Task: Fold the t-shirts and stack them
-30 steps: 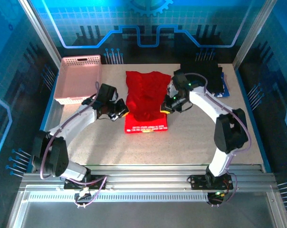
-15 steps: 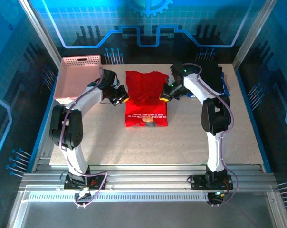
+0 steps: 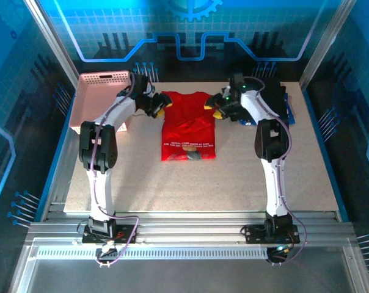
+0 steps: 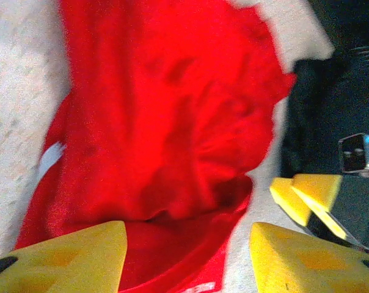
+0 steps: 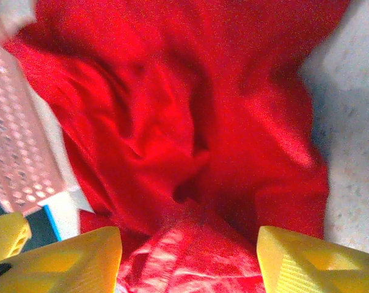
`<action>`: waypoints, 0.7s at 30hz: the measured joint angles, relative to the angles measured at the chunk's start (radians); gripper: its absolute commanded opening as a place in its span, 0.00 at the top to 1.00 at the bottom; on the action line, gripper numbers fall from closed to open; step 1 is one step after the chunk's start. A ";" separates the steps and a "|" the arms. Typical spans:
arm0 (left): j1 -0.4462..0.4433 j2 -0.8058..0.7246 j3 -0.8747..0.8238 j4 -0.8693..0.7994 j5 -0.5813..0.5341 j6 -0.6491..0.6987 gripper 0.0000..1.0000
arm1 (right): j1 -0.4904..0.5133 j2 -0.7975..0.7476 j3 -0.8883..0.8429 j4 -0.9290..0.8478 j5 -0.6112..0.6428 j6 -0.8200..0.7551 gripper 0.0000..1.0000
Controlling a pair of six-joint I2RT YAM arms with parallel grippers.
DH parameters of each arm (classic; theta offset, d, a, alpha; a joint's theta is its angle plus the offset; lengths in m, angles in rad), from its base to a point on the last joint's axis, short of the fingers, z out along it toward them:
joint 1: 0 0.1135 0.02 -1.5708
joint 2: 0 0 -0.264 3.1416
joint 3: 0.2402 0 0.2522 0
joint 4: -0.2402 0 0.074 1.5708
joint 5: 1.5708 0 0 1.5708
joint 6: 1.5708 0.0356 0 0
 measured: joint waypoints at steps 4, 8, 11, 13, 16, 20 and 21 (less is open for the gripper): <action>0.001 -0.142 -0.047 0.041 -0.006 -0.010 0.39 | -0.005 -0.173 -0.085 -0.010 0.026 -0.058 0.43; -0.001 -0.422 -0.279 0.069 -0.008 -0.018 0.44 | 0.033 -0.519 -0.392 0.033 0.025 -0.108 0.63; -0.027 -0.552 -0.411 0.071 -0.012 -0.012 0.57 | 0.087 -0.661 -0.575 0.114 -0.006 -0.106 0.81; -0.068 -0.571 -0.482 0.077 -0.012 -0.011 0.73 | 0.133 -0.644 -0.635 0.158 -0.022 -0.099 0.87; -0.130 -0.520 -0.567 0.079 -0.012 -0.004 0.85 | 0.199 -0.514 -0.661 0.210 -0.021 -0.086 0.94; -0.164 -0.402 -0.626 0.080 -0.016 -0.009 0.88 | 0.247 -0.346 -0.655 0.234 0.006 -0.065 0.97; -0.164 -0.378 -0.626 0.081 -0.017 -0.011 0.88 | 0.249 -0.318 -0.644 0.233 0.013 -0.059 0.97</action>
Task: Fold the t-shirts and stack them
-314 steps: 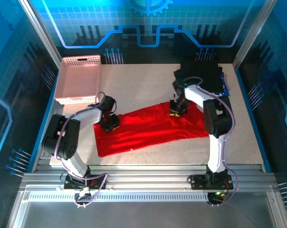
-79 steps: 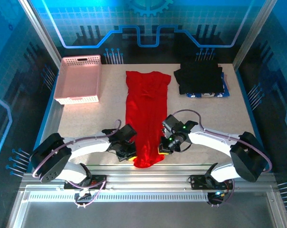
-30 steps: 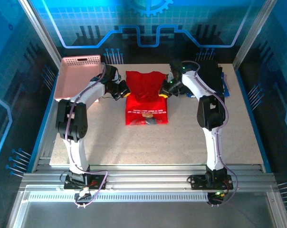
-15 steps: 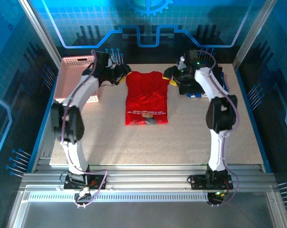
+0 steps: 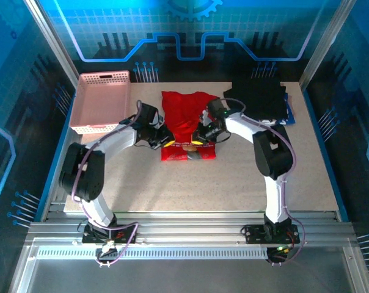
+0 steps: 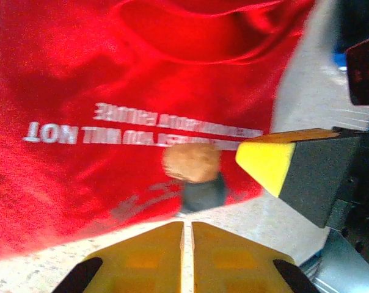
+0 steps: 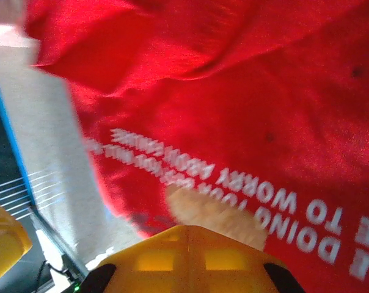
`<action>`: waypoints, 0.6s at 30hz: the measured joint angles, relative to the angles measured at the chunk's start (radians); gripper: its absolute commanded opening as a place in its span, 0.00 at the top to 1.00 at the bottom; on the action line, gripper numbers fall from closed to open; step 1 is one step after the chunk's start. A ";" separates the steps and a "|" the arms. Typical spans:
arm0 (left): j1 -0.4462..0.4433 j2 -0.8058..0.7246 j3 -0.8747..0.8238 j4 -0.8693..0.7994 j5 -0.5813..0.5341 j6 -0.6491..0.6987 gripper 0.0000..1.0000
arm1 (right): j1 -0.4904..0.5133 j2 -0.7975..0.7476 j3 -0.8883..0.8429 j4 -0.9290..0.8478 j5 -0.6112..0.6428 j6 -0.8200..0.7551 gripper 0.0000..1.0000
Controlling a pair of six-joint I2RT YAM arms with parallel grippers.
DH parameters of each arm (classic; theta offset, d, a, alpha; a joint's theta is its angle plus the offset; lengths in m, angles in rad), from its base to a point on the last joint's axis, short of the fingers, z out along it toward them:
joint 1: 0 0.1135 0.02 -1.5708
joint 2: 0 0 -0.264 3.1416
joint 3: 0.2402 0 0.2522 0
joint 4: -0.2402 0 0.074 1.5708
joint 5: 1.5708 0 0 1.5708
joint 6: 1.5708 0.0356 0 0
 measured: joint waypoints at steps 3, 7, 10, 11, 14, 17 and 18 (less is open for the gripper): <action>0.003 0.079 0.014 0.020 -0.007 -0.013 0.87 | -0.003 0.079 0.079 -0.002 0.027 0.013 0.97; 0.003 0.168 0.090 0.043 -0.018 -0.022 0.84 | -0.014 0.162 0.230 0.010 0.054 0.040 0.92; 0.008 0.196 0.150 0.054 -0.032 -0.022 0.77 | -0.031 0.225 0.339 0.043 0.068 0.074 0.87; 0.011 0.196 0.166 0.055 -0.041 -0.022 0.75 | -0.039 0.246 0.372 0.051 0.072 0.087 0.84; 0.032 0.195 0.204 0.059 -0.071 -0.026 0.61 | -0.064 0.306 0.467 0.068 0.082 0.122 0.79; 0.075 0.173 0.219 0.062 -0.103 -0.040 0.42 | -0.090 0.315 0.482 0.122 0.105 0.160 0.64; 0.091 0.159 0.219 0.062 -0.116 -0.047 0.40 | -0.098 0.308 0.468 0.154 0.113 0.168 0.59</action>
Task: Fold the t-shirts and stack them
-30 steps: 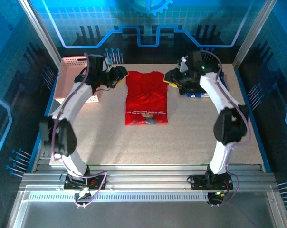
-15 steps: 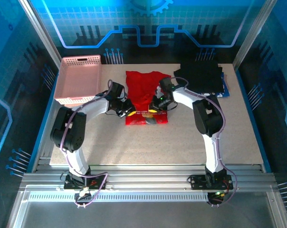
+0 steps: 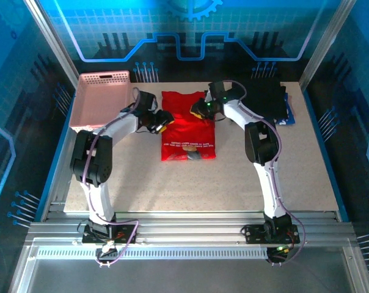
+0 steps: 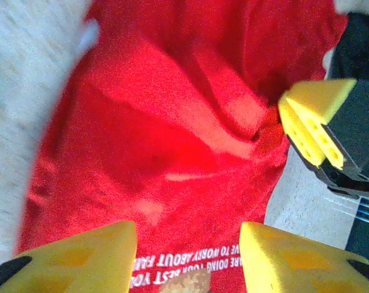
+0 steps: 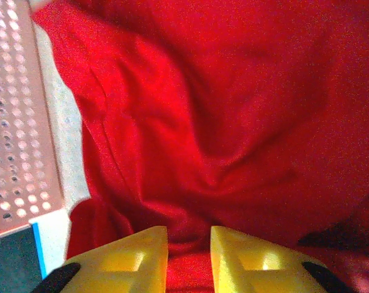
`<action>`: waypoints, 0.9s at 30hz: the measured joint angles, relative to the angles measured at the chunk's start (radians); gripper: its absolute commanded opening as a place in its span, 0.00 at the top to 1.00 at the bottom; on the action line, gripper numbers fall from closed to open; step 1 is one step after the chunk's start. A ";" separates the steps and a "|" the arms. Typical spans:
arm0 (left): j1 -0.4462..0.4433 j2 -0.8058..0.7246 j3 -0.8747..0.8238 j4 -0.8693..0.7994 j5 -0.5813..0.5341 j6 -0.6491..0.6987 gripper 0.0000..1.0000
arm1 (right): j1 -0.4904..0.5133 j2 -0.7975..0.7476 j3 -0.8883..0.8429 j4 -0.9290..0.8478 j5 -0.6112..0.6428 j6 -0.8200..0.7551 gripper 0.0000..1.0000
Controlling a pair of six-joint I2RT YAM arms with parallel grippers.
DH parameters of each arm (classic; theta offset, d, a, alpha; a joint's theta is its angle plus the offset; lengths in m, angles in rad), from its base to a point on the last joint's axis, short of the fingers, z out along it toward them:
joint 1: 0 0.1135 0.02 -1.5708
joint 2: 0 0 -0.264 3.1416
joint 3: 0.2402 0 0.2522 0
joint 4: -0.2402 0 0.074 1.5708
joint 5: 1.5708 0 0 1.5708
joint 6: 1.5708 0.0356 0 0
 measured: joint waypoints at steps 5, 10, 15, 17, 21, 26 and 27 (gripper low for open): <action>0.084 -0.168 -0.013 0.002 -0.047 0.000 0.30 | -0.028 -0.182 -0.215 0.089 0.052 -0.011 0.37; 0.126 -0.444 -0.143 0.004 -0.035 0.007 0.20 | -0.029 -0.501 -0.411 0.020 0.096 -0.130 0.22; 0.115 -0.589 -0.339 0.002 0.065 0.006 0.20 | -0.056 -0.796 -0.690 -0.013 0.023 -0.203 0.21; 0.102 -0.597 -0.428 0.002 0.113 -0.001 0.24 | -0.067 -0.838 -0.819 -0.010 -0.019 -0.212 0.21; 0.075 -0.570 -0.561 0.022 0.199 -0.048 0.29 | -0.068 -0.826 -1.024 0.003 -0.089 -0.188 0.22; 0.027 -0.486 -0.651 0.109 0.249 -0.124 0.32 | -0.065 -0.792 -1.114 0.067 -0.128 -0.128 0.23; 0.019 -0.470 -0.656 0.123 0.252 -0.134 0.33 | -0.064 -0.785 -1.114 0.085 -0.131 -0.123 0.24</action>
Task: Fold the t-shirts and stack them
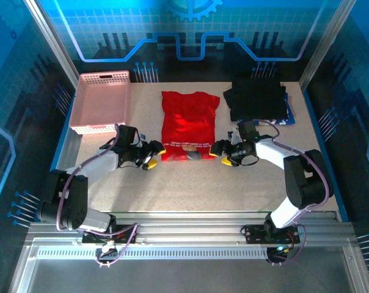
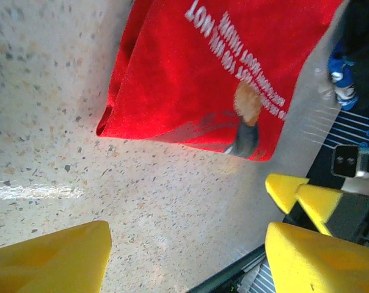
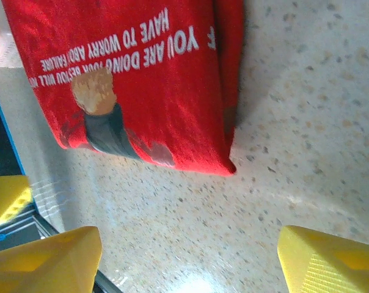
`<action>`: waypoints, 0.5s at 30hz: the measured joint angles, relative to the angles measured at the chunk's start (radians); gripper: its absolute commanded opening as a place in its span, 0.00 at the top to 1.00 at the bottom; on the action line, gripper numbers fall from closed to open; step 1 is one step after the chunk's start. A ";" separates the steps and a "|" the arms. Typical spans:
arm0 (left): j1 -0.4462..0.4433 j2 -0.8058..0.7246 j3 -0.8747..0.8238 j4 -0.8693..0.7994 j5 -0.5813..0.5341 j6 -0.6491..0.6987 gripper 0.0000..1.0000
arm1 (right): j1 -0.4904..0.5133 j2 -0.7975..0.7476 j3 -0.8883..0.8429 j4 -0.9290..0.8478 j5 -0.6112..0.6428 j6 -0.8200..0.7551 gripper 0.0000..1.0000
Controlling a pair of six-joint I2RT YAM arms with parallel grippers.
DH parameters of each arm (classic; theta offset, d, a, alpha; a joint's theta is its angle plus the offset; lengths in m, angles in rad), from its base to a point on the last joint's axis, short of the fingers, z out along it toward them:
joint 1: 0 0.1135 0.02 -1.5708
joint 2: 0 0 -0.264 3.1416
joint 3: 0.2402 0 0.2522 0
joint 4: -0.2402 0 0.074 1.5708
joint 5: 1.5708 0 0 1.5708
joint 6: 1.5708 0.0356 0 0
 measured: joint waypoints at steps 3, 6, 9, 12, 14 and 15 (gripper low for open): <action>-0.025 0.059 -0.003 0.063 0.005 -0.038 0.34 | 0.006 0.030 0.005 0.042 -0.008 0.014 0.24; -0.037 0.119 -0.003 0.109 0.008 -0.062 0.37 | 0.011 0.073 0.018 0.062 -0.011 0.026 0.25; -0.041 0.175 -0.002 0.135 0.007 -0.079 0.41 | 0.013 0.108 0.034 0.069 -0.010 0.039 0.26; -0.046 0.231 0.012 0.153 0.003 -0.090 0.44 | 0.021 0.140 0.058 0.081 -0.010 0.053 0.29; -0.050 0.255 0.038 0.152 -0.001 -0.100 0.46 | 0.032 0.169 0.089 0.091 -0.011 0.066 0.35; -0.055 0.269 0.054 0.157 -0.004 -0.101 0.46 | 0.036 0.182 0.103 0.094 -0.012 0.068 0.37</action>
